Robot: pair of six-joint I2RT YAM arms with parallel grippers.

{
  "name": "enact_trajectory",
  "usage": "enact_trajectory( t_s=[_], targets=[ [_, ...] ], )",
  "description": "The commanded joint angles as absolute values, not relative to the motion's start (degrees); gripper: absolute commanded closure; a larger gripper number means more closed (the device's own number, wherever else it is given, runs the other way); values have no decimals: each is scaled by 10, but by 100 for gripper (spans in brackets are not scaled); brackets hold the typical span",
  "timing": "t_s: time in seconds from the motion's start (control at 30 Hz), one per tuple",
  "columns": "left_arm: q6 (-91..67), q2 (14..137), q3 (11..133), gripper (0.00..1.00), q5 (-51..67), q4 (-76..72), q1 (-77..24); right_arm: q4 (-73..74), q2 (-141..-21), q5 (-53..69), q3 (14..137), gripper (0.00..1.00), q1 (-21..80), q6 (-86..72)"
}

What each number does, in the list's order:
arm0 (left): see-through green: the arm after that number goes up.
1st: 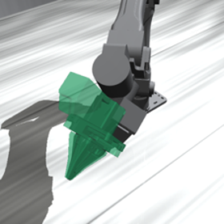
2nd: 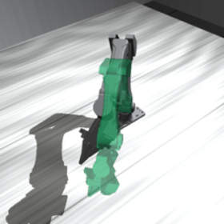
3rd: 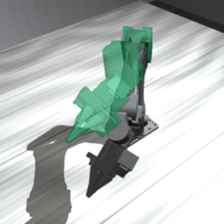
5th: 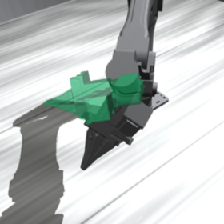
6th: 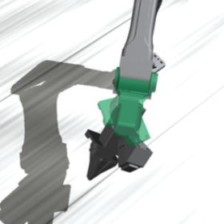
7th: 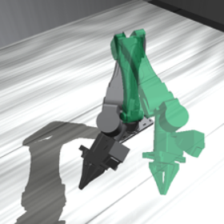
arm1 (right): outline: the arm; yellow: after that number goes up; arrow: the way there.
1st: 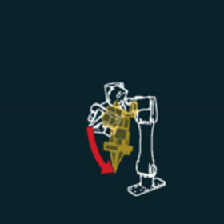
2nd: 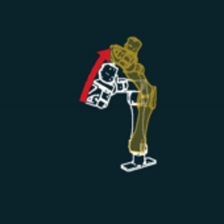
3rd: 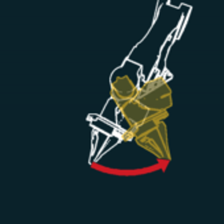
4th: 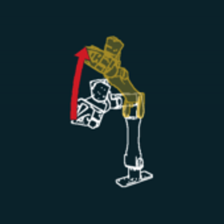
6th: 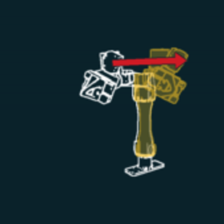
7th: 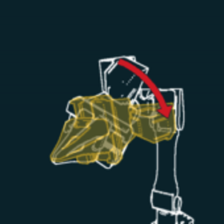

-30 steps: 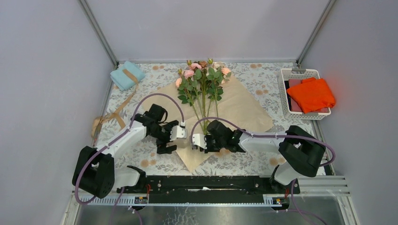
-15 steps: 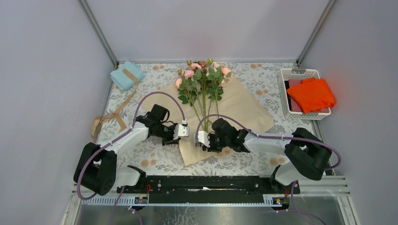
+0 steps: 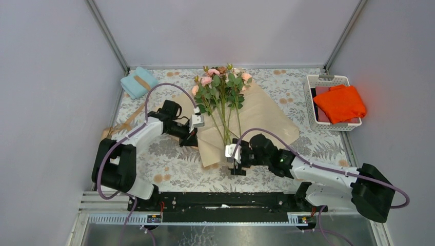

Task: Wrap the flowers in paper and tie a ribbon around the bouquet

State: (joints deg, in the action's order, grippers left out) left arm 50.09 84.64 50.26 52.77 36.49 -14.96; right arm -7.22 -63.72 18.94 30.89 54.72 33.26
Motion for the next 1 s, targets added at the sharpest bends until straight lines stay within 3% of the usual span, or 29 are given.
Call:
enact_trajectory(
  t_s=[0.0, 0.27, 0.3, 0.37, 0.4, 0.47, 0.5, 0.6, 0.83, 0.9, 0.97],
  targets=[
    [497, 864, 518, 100, 595, 401, -149, -157, -648, 146, 260, 7, 569, 310],
    [536, 890, 524, 100, 586, 435, -147, -325, -731, 49, 247, 10, 569, 263],
    [540, 889, 523, 100, 584, 437, -146, -327, -738, 48, 248, 17, 568, 253],
    [545, 887, 522, 96, 576, 437, -143, -323, -744, 46, 255, 45, 561, 220],
    [546, 887, 523, 85, 571, 439, -141, -317, -745, 52, 258, 57, 554, 196],
    [553, 886, 529, 47, 557, 448, -136, -297, -741, 89, 265, 70, 529, 141],
    [557, 883, 533, 34, 547, 453, -135, -289, -739, 109, 271, 76, 516, 125],
    [557, 871, 546, 20, 518, 458, -134, -240, -756, 192, 308, 87, 471, 65],
    [440, 889, 574, 17, 534, 336, -152, -150, -828, 243, 394, 87, 415, 33],
    [420, 909, 587, 19, 524, 324, -163, -154, -835, 255, 399, 88, 399, 24],
    [406, 929, 599, 28, 532, 324, -169, -154, -843, 262, 404, 89, 391, 20]
  ],
)
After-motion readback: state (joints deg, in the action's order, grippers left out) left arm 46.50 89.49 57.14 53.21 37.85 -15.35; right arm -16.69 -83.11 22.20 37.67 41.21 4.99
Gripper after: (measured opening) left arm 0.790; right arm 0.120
